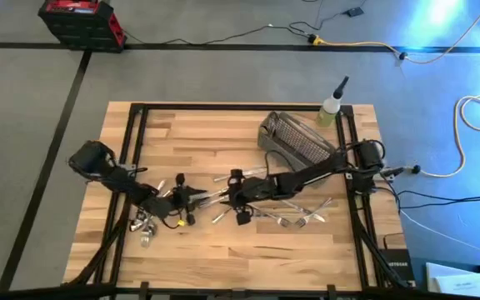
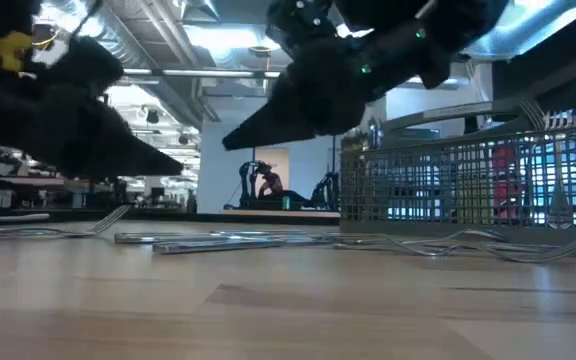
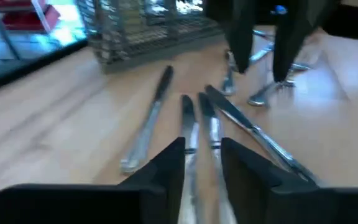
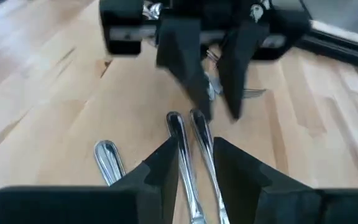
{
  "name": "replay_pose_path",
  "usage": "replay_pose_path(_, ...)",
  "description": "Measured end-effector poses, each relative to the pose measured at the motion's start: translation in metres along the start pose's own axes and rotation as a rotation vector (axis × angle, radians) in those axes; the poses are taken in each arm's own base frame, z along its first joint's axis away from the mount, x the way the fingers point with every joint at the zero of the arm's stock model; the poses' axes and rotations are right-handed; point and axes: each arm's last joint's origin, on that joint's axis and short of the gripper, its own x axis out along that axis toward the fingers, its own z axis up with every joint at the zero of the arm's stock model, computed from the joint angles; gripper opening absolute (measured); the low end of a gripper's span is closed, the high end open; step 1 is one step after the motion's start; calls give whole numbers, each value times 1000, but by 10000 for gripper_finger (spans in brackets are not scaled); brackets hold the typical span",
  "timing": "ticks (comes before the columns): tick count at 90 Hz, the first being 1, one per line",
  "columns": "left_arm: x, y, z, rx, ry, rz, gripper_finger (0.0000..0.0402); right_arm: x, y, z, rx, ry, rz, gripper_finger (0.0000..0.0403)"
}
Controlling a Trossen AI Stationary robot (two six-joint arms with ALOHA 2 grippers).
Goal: Sort silverware
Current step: Put the silver fork into the gray silverware organizer
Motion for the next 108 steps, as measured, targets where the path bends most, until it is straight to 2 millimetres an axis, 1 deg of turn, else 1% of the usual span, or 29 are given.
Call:
replay_pose_path(7,-13,-4,3,40,10,-9,101,1,-1,2,-2,25,-13,83)
replay_pose_path(11,-21,-5,5,13,13,-18,101,1,-1,1,-4,41,-12,83)
replay_pose_path(20,-37,-6,12,-104,18,-43,98,1,-1,1,-4,47,-14,83)
replay_pose_path(30,-55,-8,17,-131,50,-95,86,1,-1,0,-4,58,-13,83)
replay_pose_path(36,-61,-6,21,-170,91,-100,74,1,-1,0,4,59,-13,83)
replay_pose_path(44,-64,-2,25,-205,193,-44,52,0,1,-1,44,72,15,83)
replay_pose_path(55,-63,7,34,-202,387,76,23,0,2,-3,75,92,39,83)
replay_pose_path(64,-58,11,40,-253,554,119,5,0,2,-5,75,109,43,83)
replay_pose_path(72,-51,15,39,-310,684,135,2,0,2,-5,76,111,42,83)
replay_pose_path(80,-46,17,35,-315,733,163,3,0,2,-5,76,109,42,83)
replay_pose_path(96,-42,15,30,-328,742,189,7,0,1,-5,53,112,25,83)
replay_pose_path(102,-43,14,30,-310,759,168,7,0,1,-5,39,115,21,81)
replay_pose_path(108,-44,13,29,-278,793,136,7,0,1,-5,39,115,20,70)
